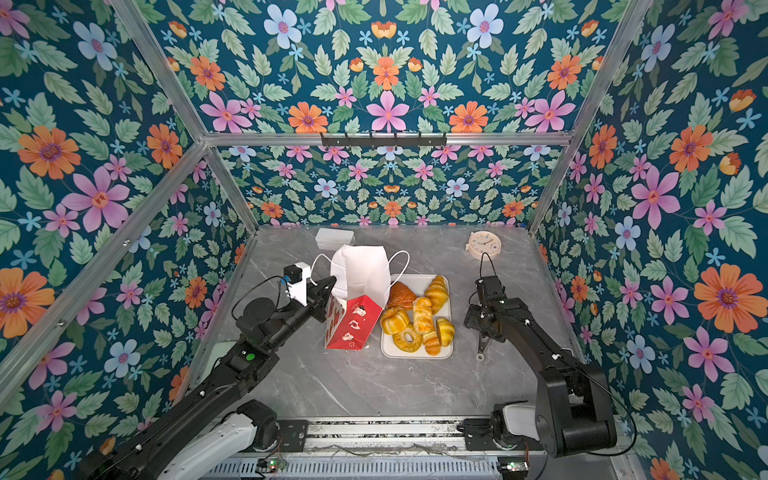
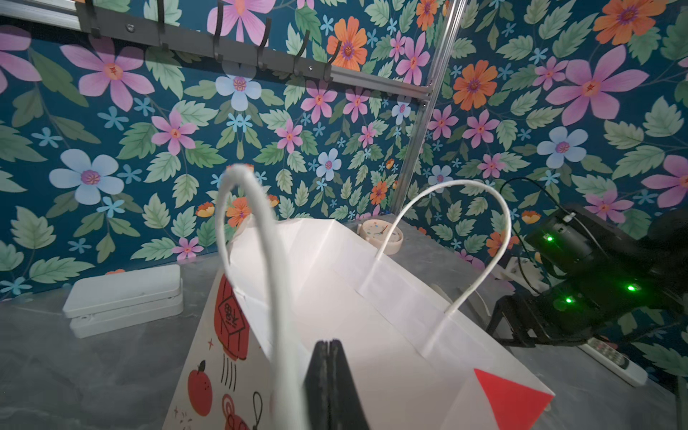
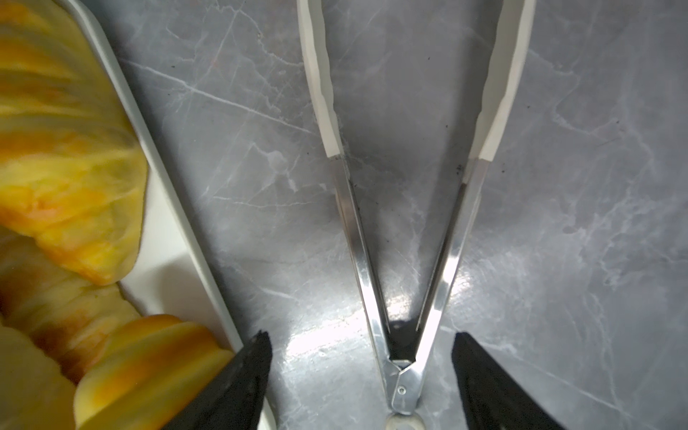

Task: Take the fake bread out of the paper bag
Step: 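Set the paper bag upright on the table beside the tray with the left gripper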

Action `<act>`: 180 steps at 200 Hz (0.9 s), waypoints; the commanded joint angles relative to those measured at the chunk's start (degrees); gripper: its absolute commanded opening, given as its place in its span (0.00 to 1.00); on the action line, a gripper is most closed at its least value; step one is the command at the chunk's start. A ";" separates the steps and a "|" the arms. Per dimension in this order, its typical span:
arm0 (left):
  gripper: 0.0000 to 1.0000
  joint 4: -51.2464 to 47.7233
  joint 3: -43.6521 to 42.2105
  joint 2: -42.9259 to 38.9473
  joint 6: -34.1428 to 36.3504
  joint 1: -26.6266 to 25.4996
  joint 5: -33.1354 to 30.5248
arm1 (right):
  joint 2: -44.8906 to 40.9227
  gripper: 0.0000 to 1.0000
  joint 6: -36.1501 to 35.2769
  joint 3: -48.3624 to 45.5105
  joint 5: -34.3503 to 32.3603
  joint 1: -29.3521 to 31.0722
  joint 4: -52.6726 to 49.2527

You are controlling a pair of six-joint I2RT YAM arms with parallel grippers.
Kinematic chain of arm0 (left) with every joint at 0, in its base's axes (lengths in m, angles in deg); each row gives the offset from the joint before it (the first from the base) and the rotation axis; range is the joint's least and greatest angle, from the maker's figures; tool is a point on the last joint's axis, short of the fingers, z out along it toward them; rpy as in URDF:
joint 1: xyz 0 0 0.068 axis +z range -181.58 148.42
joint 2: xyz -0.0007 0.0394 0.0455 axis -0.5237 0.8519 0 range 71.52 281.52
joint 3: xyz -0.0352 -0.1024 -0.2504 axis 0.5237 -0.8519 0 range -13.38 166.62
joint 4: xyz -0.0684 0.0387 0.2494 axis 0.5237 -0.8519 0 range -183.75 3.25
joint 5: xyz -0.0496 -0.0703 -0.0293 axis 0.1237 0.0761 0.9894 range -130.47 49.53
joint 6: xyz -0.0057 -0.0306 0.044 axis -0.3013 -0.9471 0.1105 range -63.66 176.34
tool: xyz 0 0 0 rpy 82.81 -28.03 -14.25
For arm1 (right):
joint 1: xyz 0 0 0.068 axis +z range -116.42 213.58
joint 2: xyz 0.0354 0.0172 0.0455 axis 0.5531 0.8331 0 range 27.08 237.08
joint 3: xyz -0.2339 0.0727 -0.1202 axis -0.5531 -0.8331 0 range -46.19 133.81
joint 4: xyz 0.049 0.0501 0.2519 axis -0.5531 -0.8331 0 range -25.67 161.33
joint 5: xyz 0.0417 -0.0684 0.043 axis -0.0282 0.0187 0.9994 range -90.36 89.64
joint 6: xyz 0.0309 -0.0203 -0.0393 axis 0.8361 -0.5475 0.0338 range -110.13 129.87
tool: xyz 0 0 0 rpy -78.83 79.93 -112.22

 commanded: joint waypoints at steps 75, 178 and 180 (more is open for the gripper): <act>0.58 -5.41 -2.74 -8.34 -0.39 0.75 -13.76 | 1.31 0.78 -0.32 0.21 0.64 0.06 1.30; 0.71 -9.43 -3.18 -14.37 -3.98 0.92 -21.97 | 3.47 0.77 -0.41 0.65 1.48 0.09 2.20; 0.71 -9.51 -3.21 -14.65 -4.01 0.92 -22.09 | 3.45 0.77 -0.41 0.65 1.51 0.09 2.26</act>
